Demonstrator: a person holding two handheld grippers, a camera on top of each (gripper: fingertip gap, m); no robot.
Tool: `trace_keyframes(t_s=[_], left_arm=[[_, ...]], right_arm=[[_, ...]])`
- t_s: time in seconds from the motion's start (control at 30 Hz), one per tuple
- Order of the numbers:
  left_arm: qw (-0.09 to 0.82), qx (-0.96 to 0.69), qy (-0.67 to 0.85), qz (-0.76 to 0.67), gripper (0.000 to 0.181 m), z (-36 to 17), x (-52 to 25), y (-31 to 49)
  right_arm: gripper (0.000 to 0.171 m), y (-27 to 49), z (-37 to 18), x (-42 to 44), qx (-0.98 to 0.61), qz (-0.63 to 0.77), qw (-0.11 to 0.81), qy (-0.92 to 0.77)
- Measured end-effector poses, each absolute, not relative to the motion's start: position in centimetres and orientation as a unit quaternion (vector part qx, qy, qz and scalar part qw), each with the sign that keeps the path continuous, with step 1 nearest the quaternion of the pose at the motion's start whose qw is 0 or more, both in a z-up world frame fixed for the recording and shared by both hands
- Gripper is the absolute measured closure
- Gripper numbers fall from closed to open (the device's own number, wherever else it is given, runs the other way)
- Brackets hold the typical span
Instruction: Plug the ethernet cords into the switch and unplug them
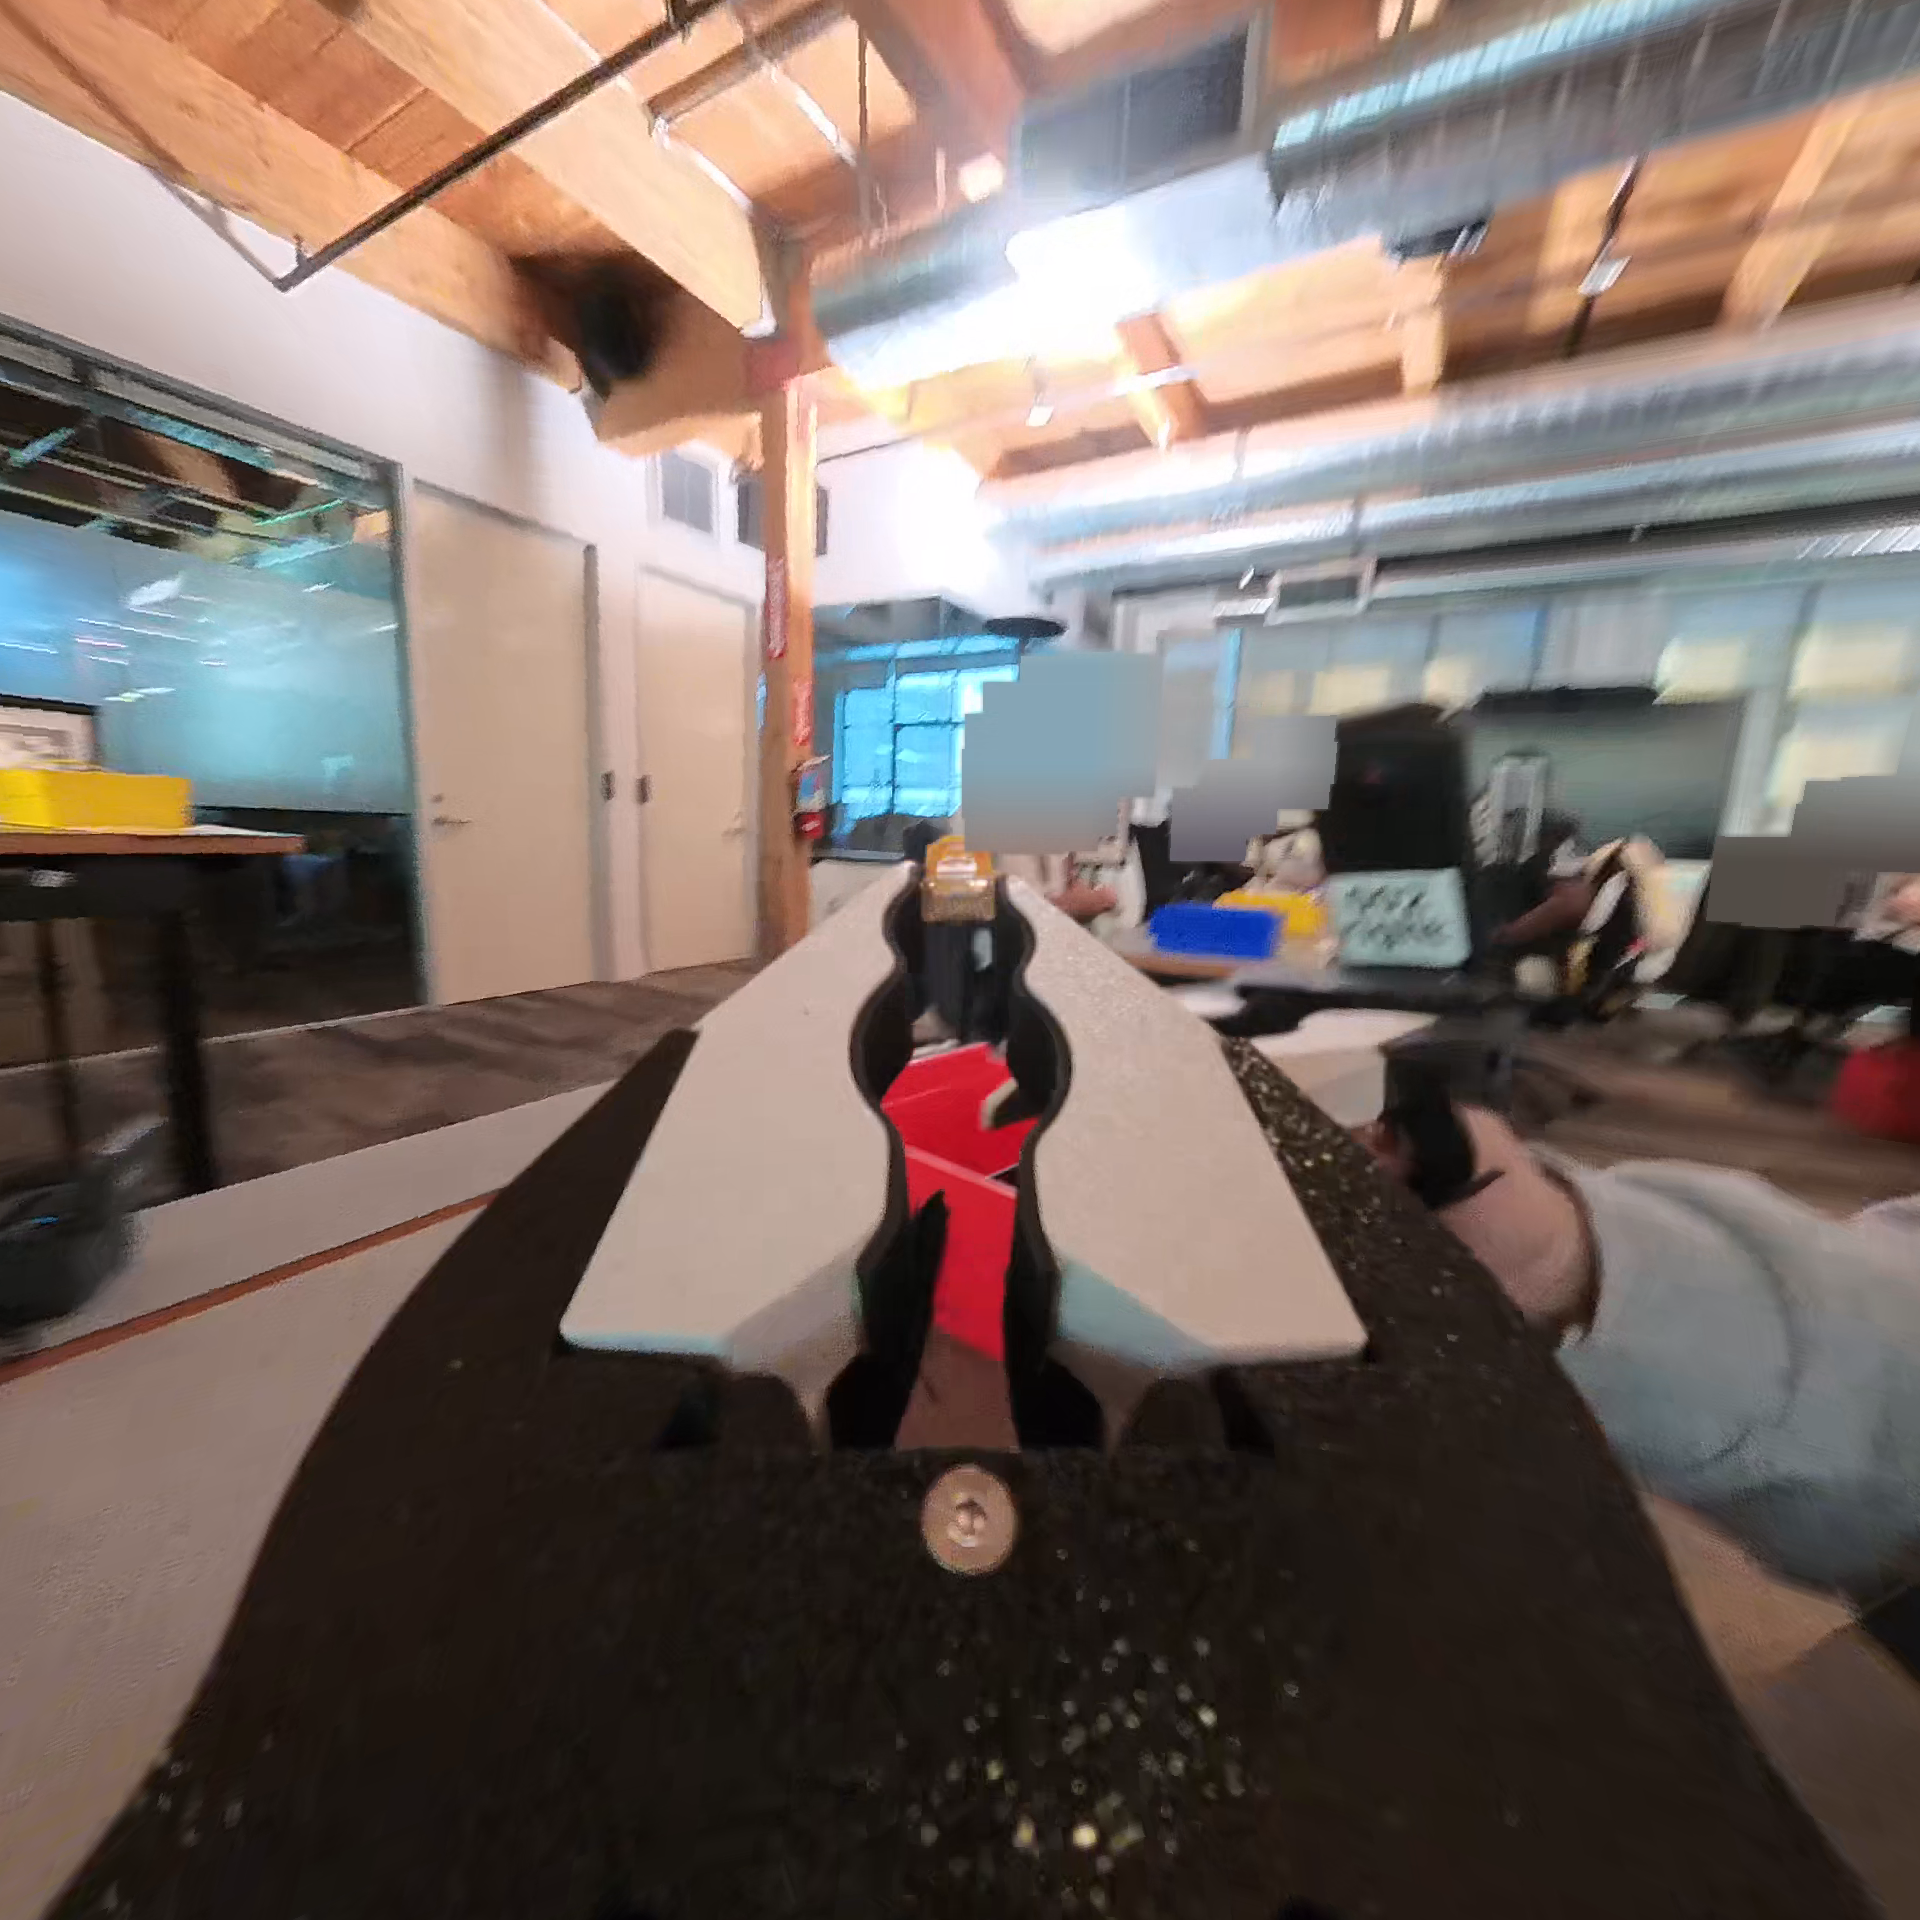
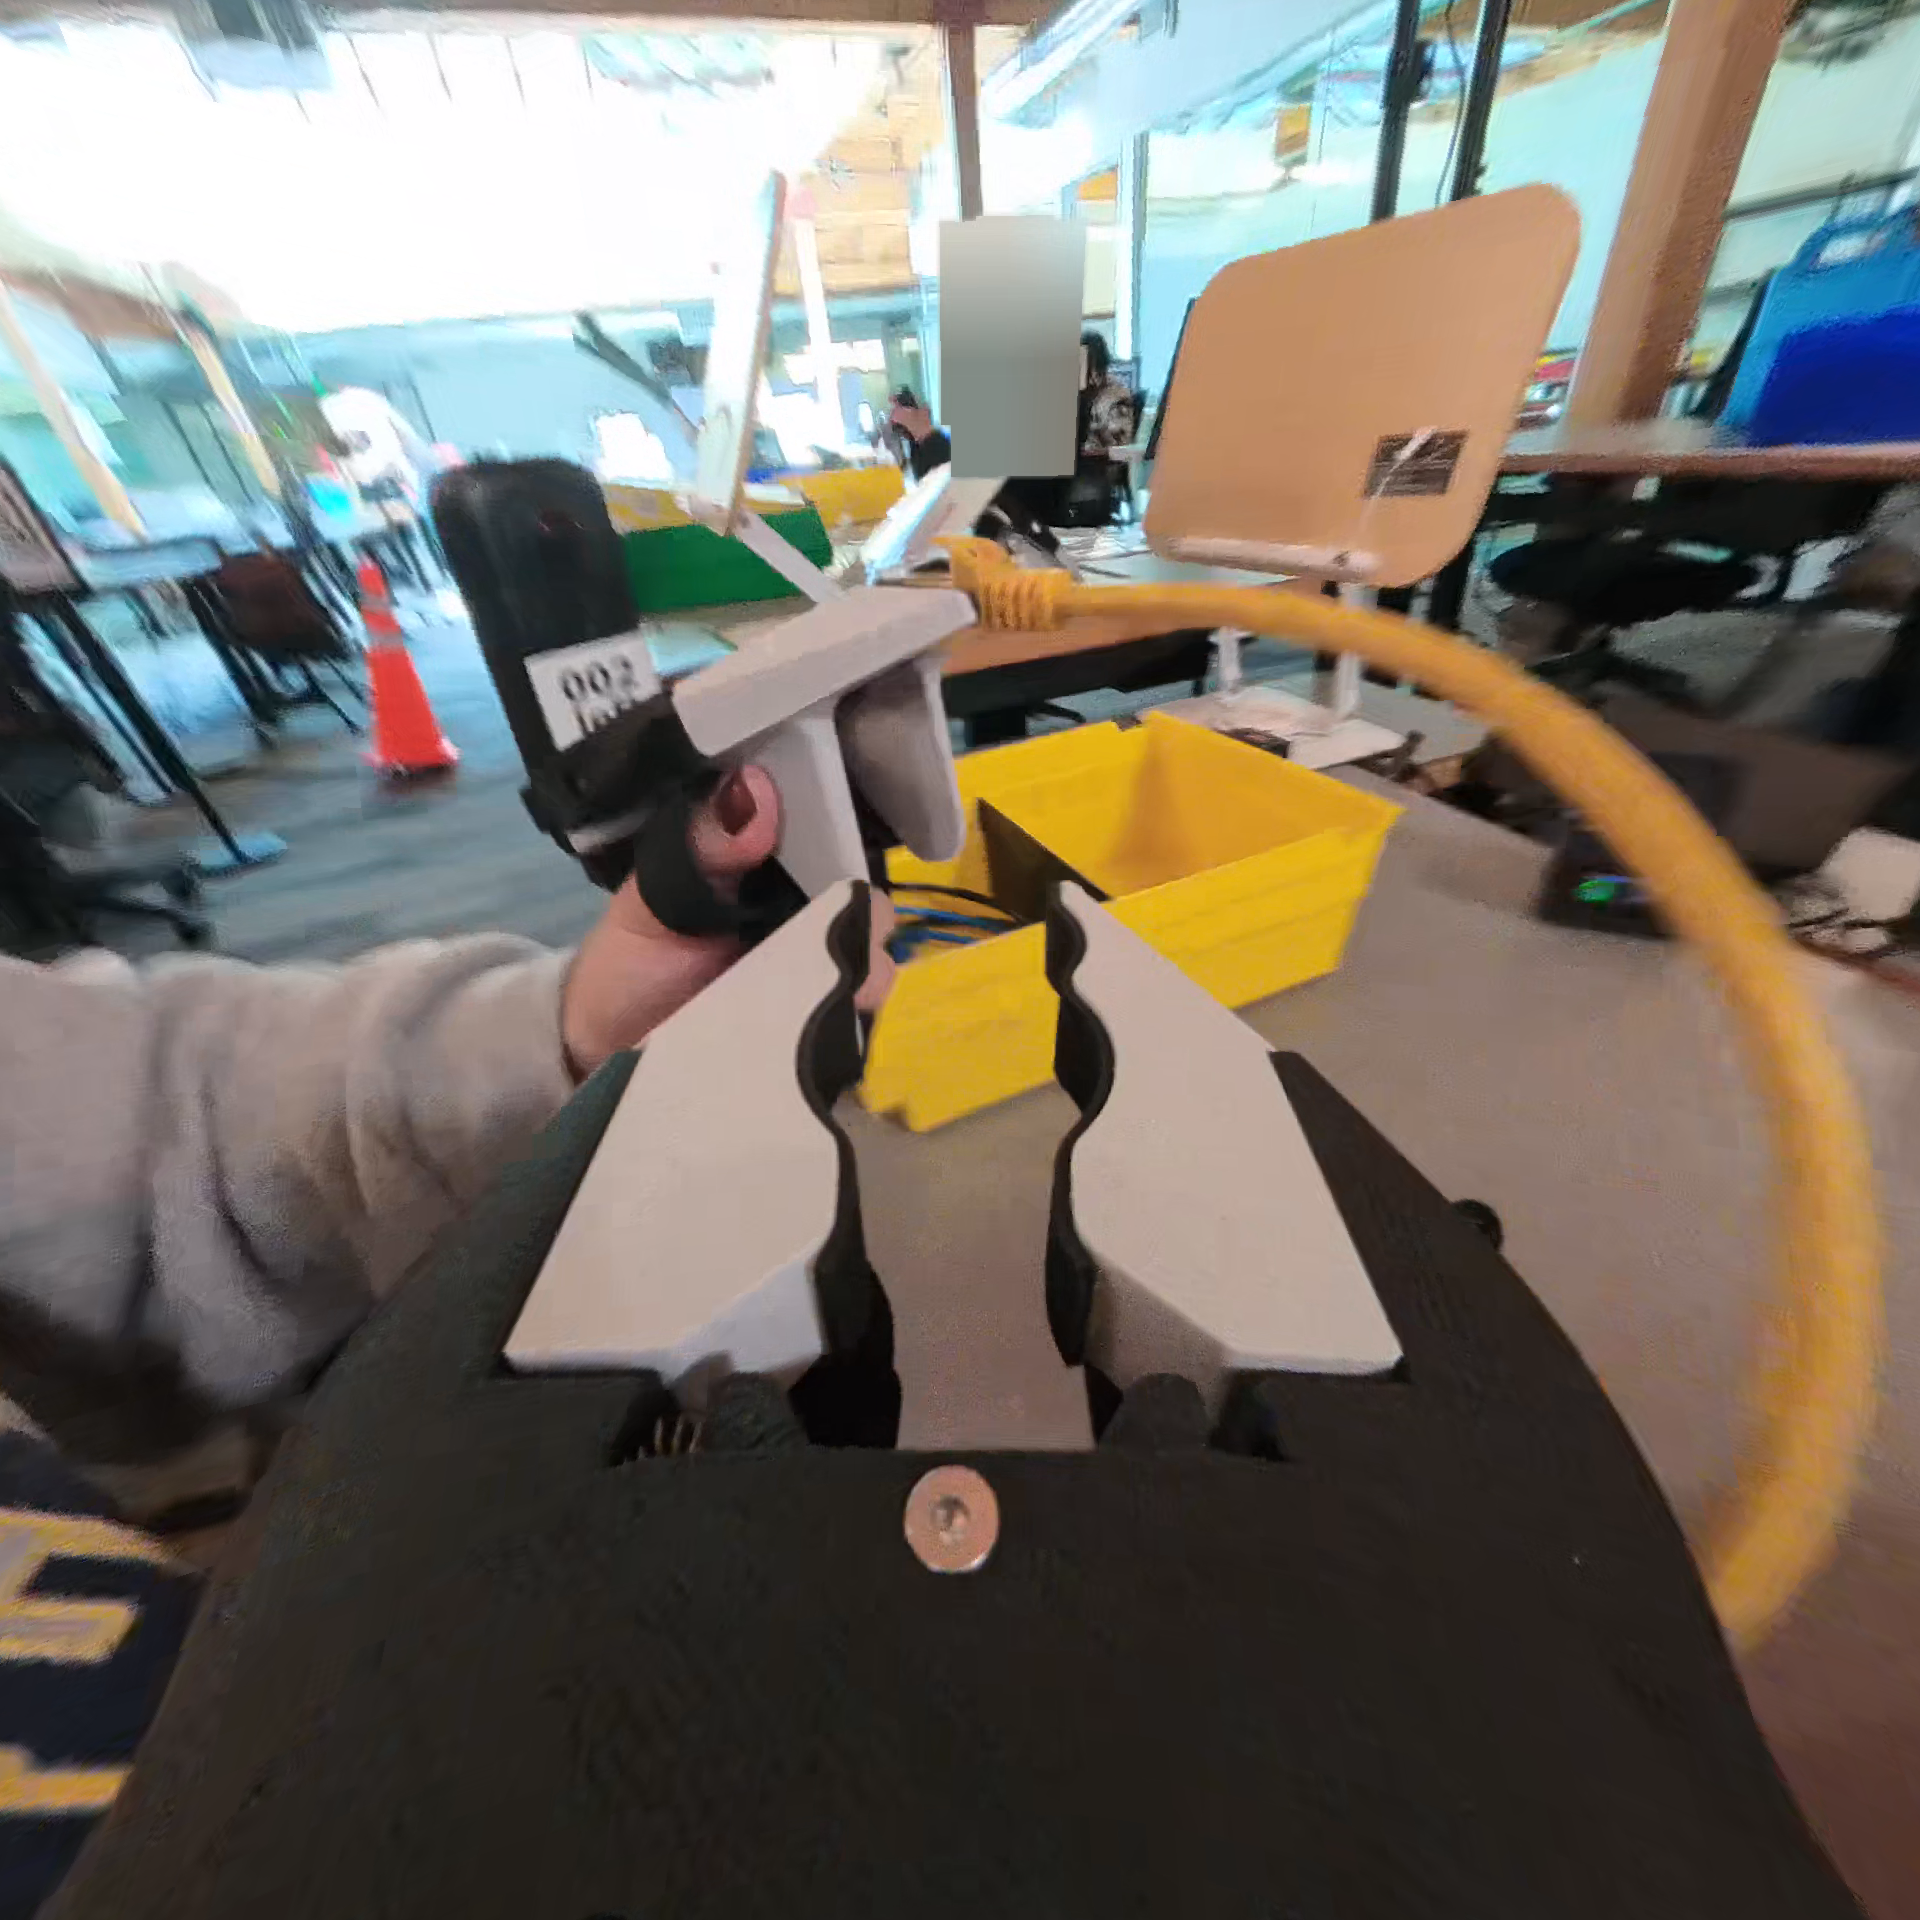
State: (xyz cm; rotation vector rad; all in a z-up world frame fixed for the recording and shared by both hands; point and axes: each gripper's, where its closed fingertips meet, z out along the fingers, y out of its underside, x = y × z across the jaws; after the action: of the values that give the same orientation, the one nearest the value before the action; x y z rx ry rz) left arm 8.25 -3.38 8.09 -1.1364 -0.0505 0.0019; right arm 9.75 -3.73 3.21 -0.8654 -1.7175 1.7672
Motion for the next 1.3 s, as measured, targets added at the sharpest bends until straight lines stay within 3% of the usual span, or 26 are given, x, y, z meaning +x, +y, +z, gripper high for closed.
trace_keyframes(t_s=[0.03, 0.13, 0.33, 0.7, 0.77, 0.87, 0.97, 1.03, 1.17, 1.3], left_arm=[[0.849, -0.527, -0.030, -0.026, 0.173, 8.2, 8.6, -3.3], [0.861, -0.496, -0.045, -0.107, 0.173, 8.2, 9.5, -3.1], [0.850, -0.436, -0.078, -0.285, 0.173, 7.5, 10.5, -2.4], [0.829, -0.376, -0.084, -0.406, 0.173, 6.8, 11.8, -1.9], [0.836, -0.401, -0.063, -0.368, 0.169, 6.4, 12.0, -1.8], [0.817, -0.555, -0.008, -0.154, 0.135, 2.5, 11.6, 0.1], [0.711, -0.687, -0.046, 0.142, 0.119, -2.4, 6.9, 0.5], [0.640, -0.729, -0.045, 0.238, 0.111, -4.6, 5.7, 0.3], [0.567, -0.787, -0.105, 0.219, 0.094, -9.3, 4.1, 0.1], [0.540, -0.807, -0.151, 0.184, 0.098, -11.8, 1.4, -0.5]], right_arm=[[0.137, -4.3, 3.3, 9.7, -0.329, 0.675, 0.244, -0.614], [0.138, -4.1, 5.3, 9.9, -0.343, 0.761, 0.230, -0.501], [0.147, -2.3, 7.8, 11.6, -0.321, 0.813, 0.293, -0.387], [0.163, -1.6, 7.5, 11.3, -0.333, 0.814, 0.293, -0.376], [0.164, -1.4, 7.4, 11.2, -0.332, 0.806, 0.302, -0.387], [0.164, 0.0, 7.1, 10.6, -0.346, 0.781, 0.339, -0.394], [0.164, 1.2, 6.4, 9.8, -0.362, 0.747, 0.376, -0.413], [0.164, 1.4, 5.6, 9.2, -0.374, 0.731, 0.381, -0.424], [0.164, 1.0, 3.3, 8.0, -0.399, 0.704, 0.376, -0.452], [0.164, 0.6, 1.0, 6.6, -0.423, 0.677, 0.361, -0.482]])
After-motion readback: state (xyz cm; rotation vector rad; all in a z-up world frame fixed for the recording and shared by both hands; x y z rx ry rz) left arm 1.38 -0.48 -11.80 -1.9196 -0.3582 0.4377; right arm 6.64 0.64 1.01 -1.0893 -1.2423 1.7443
